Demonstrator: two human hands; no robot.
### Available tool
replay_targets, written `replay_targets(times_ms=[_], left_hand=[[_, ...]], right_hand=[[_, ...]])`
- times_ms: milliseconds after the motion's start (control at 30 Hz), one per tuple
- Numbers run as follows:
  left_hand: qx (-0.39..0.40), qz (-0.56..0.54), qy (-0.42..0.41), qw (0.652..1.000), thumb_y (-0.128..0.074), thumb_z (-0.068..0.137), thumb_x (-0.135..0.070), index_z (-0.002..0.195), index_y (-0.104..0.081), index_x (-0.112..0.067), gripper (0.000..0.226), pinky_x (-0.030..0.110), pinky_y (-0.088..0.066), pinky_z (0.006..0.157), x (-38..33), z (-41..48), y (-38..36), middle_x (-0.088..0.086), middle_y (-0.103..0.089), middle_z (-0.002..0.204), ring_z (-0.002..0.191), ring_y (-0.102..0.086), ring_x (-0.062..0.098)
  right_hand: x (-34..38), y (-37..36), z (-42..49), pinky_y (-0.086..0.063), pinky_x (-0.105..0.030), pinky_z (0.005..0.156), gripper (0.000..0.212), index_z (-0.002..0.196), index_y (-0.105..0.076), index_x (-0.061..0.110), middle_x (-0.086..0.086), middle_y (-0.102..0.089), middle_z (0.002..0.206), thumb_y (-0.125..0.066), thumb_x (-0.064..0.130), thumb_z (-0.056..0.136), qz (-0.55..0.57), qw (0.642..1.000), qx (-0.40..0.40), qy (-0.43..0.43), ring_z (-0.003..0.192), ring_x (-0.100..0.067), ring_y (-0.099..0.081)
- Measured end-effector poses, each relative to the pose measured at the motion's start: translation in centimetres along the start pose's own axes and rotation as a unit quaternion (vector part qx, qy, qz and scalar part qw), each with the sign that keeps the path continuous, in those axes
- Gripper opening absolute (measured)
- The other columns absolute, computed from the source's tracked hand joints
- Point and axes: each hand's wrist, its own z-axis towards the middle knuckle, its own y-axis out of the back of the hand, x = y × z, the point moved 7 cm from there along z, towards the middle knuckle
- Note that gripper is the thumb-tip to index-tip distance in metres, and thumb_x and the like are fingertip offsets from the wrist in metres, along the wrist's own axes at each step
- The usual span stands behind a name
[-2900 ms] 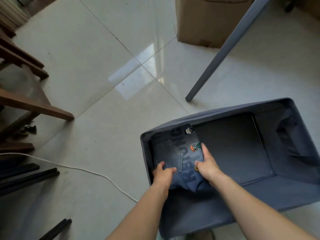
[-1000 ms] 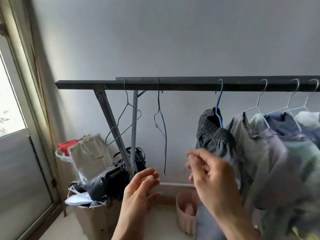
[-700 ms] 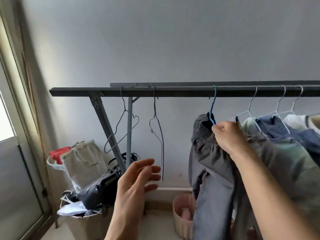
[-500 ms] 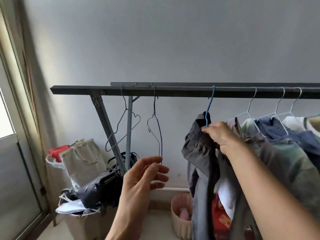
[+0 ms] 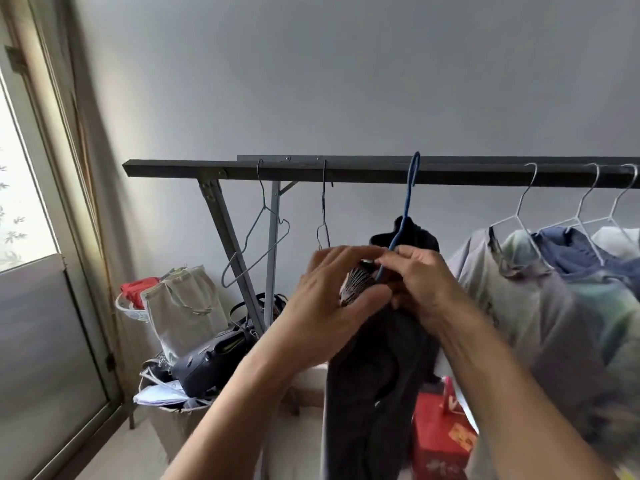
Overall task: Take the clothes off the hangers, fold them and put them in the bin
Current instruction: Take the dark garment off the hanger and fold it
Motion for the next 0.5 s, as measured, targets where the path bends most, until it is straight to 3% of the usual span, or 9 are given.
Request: replay_targets(times_ms=[67, 167, 267, 333, 400, 500], left_hand=[[0.037, 0.156, -0.015, 0.987, -0.044, 0.08, -0.065, 0.109, -0.058, -0.039, 0.041, 0.033, -0.032, 0.101, -0.1, 0.3, -0.5, -0.02, -0.057, 0.106, 0.113, -0.038, 0.003], [0.011, 0.347, -0.02, 0.938, -0.037, 0.082, -0.073, 0.088, -0.054, -0.034, 0.043, 0.031, -0.025, 0.093, -0.4, 0.1, 0.2, -0.019, -0.059, 0.087, 0.099, -0.039, 0.007], [0.026, 0.345, -0.016, 0.938, -0.044, 0.084, -0.072, 0.075, -0.049, -0.029, 0.044, 0.03, -0.033, 0.084, -0.8, -0.8, 1.0, -0.017, -0.054, 0.075, 0.087, -0.038, 0.004], [0.061, 0.299, -0.006, 0.952, -0.051, 0.085, -0.064, 0.072, -0.051, -0.026, 0.04, 0.028, -0.041, 0.069, -1.2, -1.7, 1.2, -0.012, -0.052, 0.073, 0.079, -0.042, 0.005], [0.081, 0.285, -0.006, 0.955, -0.052, 0.084, -0.058, 0.069, -0.046, -0.028, 0.035, 0.027, -0.039, 0.056, -1.8, -2.8, 1.5, -0.008, -0.051, 0.071, 0.068, -0.045, 0.01], [0.112, 0.283, 0.012, 0.952, -0.054, 0.082, -0.059, 0.072, -0.043, -0.023, 0.039, 0.029, -0.042, 0.056, -1.7, -4.6, 1.8, 0.002, -0.051, 0.066, 0.063, -0.048, 0.018]], right_hand=[[-1.0, -0.4, -0.4, -0.035, -0.021, 0.04, 0.03, 0.063, -0.061, 0.013, -0.007, -0.059, 0.056, -0.061, 0.015, 0.093, 0.013, 1.0, -0.002, 0.0, 0.041, -0.015, -0.048], [-1.9, -0.3, -0.6, -0.03, -0.019, 0.034, 0.032, 0.063, -0.054, 0.012, -0.006, -0.052, 0.049, -0.058, 0.015, 0.095, 0.0, 1.0, -0.027, -0.007, 0.033, -0.011, -0.043], [-2.2, 0.0, -0.4, -0.026, -0.017, 0.032, 0.032, 0.065, -0.051, 0.011, -0.007, -0.046, 0.046, -0.054, 0.016, 0.096, -0.037, 0.997, -0.062, -0.016, 0.03, -0.011, -0.037], [-2.4, 0.2, -0.2, -0.025, -0.017, 0.032, 0.032, 0.066, -0.049, 0.011, -0.007, -0.046, 0.046, -0.053, 0.016, 0.097, -0.052, 0.995, -0.082, -0.018, 0.029, -0.012, -0.036], [-2.5, 0.5, 0.0, -0.024, -0.016, 0.033, 0.032, 0.065, -0.048, 0.013, -0.008, -0.047, 0.051, -0.053, 0.015, 0.097, -0.038, 0.994, -0.101, -0.019, 0.03, -0.011, -0.038], [-2.5, 1.0, 0.5, -0.022, -0.013, 0.033, 0.031, 0.065, -0.046, 0.013, -0.007, -0.047, 0.055, -0.051, 0.012, 0.096, -0.01, 0.993, -0.114, -0.029, 0.028, -0.007, -0.036]])
